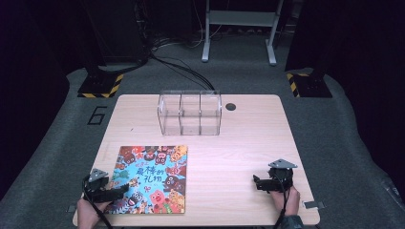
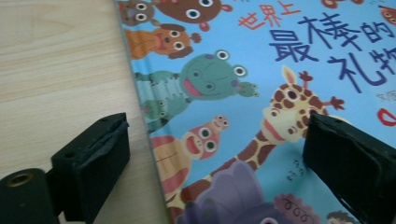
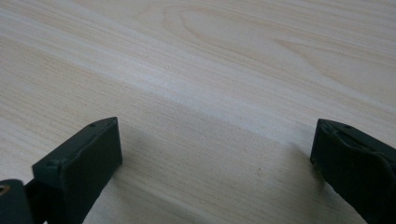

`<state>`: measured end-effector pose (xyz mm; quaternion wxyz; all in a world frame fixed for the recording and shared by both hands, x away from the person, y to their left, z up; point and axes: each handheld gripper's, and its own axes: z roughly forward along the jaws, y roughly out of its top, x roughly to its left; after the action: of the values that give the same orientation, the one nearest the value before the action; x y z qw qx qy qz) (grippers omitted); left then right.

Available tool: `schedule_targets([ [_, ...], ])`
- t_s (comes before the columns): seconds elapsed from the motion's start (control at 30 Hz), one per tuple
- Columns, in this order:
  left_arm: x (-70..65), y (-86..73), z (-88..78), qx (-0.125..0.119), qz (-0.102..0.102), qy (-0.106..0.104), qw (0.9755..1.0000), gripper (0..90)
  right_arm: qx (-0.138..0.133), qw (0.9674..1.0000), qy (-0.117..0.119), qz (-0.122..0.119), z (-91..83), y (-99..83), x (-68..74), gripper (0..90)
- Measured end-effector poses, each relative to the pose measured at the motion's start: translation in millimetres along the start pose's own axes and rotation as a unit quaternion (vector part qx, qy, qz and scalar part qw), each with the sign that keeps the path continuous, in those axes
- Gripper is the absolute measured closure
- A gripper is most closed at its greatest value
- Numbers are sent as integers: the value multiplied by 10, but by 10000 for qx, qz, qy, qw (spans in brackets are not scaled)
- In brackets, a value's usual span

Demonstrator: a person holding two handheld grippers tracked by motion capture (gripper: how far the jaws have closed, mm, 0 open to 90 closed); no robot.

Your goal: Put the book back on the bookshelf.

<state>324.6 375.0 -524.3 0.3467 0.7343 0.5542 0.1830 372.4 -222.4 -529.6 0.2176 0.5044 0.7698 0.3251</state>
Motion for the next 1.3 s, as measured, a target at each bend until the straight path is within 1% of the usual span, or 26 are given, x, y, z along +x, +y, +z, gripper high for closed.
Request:
schedule_targets([
  [0.03, -12, -2, 15, -73, -13, 18, 10000, 86, -70, 10000, -32, 25, 7, -3, 5, 18],
  [0.17, -22, 2, 19, -62, 65, -48, 9999, 101, -76, 10000, -24, 15, 7, -4, 3, 19],
  [0.63, -49, -10, 17, -108, 3, 31, 9999, 112, -89, 10000, -26, 31, 5, -4, 5, 25],
  [0.67, -75, -6, 13, -64, -12, 18, 10000, 112, -102, 9999, -38, 37, 7, -5, 6, 26],
  [0.73, -107, -6, 31, -118, -8, 28, 9999, 112, -102, 9999, -38, 36, 7, -5, 5, 26],
  [0.8, -155, 8, 47, -96, -14, 32, 9999, 112, -74, 10000, -33, 31, 4, -3, 5, 26],
  [0.87, -164, 15, 45, -47, 17, 22, 10000, 112, -105, 9999, -38, 36, 7, -5, 6, 28],
  [0.93, -196, 20, 58, -60, 14, 29, 10000, 112, -68, 10000, -14, 29, -1, -4, 4, 30],
  [1.07, -263, 38, 77, -22, 11, 4, 10000, 112, -78, 10000, -14, 28, 1, -4, 4, 31],
  [1.13, -281, 35, 88, -63, 26, 24, 10000, 112, -77, 10000, -15, 28, 0, -4, 4, 31],
  [1.17, -318, 39, 98, -65, 9, 27, 10000, 113, -77, 10000, -16, 32, 0, -4, 5, 31],
  [1.2, -335, 47, 97, -11, 5, -5, 10000, 113, -75, 10000, -16, 32, 0, -4, 5, 31],
  [1.23, -358, 48, 112, -62, -2, 19, 10000, 113, -76, 10000, -16, 32, 0, -4, 5, 31],
  [1.3, -392, 59, 119, -10, 40, -9, 10000, 113, -75, 10000, -16, 34, 0, -4, 5, 31],
])
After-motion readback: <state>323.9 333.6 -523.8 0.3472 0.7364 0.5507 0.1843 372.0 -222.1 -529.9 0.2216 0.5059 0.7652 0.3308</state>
